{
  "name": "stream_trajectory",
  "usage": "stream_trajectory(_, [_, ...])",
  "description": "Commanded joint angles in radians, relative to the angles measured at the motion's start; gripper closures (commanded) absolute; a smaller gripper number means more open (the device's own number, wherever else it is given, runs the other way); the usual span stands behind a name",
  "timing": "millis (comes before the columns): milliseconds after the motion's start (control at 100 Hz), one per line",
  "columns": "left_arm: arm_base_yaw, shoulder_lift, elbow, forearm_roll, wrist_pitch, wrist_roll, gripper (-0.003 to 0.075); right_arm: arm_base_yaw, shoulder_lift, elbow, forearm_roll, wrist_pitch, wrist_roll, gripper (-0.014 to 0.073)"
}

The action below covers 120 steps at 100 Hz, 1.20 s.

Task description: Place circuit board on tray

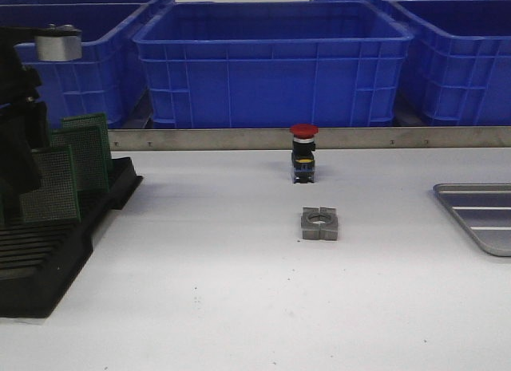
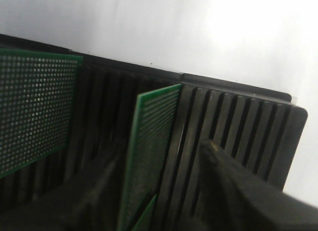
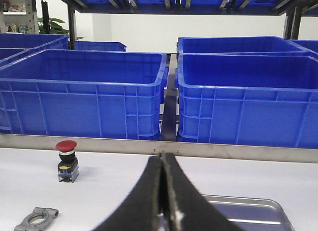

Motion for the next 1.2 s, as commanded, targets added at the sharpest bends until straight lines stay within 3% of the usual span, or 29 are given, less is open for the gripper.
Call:
stream_trajectory(0, [-0.005, -0.051, -0.029, -0.043, 0.015, 0.003, 0.0613, 0.001, -0.018, 0.006, 0.001, -0.082, -0.004, 0.0662])
stream_trajectory(60, [-0.005, -0.051, -0.032, -0.043, 0.015, 0.003, 0.0741, 0.001, -0.018, 0.006, 0.001, -0.082, -0.004, 0.0662])
stream_trajectory(670, [-0.015, -0.195, -0.085, -0.185, 0.059, -0.003, 0.0738, 0.001, -0.018, 0.006, 0.001, -0.082, -0.004, 0.0662])
stream_trajectory(870, [-0.117, -0.260, -0.085, -0.295, 0.057, -0.003, 0.0738, 0.001, -0.018, 0.006, 0.001, -0.092, -0.004, 0.0662])
stream_trajectory(1190, [-0.357, -0.263, -0.085, -0.299, 0.057, -0.005, 0.0738, 0.001, -0.018, -0.001, 0.001, -0.212, -0.004, 0.0662])
